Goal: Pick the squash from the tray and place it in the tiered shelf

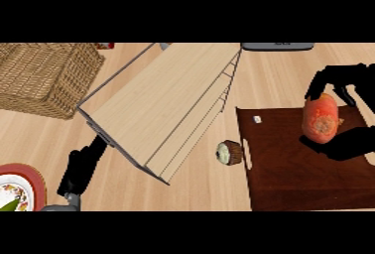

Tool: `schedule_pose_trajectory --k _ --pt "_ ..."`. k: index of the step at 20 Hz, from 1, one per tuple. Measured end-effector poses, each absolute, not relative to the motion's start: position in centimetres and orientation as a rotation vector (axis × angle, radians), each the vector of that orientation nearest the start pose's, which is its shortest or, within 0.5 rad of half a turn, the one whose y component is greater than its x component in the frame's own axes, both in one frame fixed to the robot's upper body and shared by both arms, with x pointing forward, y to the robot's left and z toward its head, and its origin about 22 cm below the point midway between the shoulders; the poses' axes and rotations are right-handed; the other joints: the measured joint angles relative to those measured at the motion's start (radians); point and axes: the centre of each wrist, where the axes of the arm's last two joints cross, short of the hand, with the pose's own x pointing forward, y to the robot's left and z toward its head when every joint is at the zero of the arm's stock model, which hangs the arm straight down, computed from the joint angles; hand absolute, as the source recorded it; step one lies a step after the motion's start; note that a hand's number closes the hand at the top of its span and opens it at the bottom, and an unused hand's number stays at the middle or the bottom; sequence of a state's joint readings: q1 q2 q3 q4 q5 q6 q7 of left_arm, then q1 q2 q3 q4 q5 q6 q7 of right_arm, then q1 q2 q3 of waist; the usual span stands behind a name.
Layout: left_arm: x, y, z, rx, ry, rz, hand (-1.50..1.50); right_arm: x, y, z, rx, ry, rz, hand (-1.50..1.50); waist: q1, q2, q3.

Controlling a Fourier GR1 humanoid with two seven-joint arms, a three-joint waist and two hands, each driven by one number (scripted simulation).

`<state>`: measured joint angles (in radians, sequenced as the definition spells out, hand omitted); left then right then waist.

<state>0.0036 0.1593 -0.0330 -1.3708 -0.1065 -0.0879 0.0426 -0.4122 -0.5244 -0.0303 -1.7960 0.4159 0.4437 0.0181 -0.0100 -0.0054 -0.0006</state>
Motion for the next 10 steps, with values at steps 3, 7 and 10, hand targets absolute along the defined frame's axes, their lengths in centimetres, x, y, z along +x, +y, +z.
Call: schedule_pose_trajectory --k 3,7,10 --pt "23.9 26.7 -3.7 0.117 -1.307 -0.276 0.00 28.9 -26.5 23.2 -0.563 -1.847 1.090 1.50 0.006 0.001 0.000" --pt "23.9 25.6 -3.5 0.112 -1.313 -0.290 0.00 30.7 -23.9 26.0 -0.578 -1.863 1.051 1.50 0.017 0.004 0.000" --pt "23.8 26.3 -3.5 0.108 -1.319 -0.295 0.00 32.5 -21.4 26.6 -0.608 -1.864 1.026 1.50 0.023 0.006 -0.001"
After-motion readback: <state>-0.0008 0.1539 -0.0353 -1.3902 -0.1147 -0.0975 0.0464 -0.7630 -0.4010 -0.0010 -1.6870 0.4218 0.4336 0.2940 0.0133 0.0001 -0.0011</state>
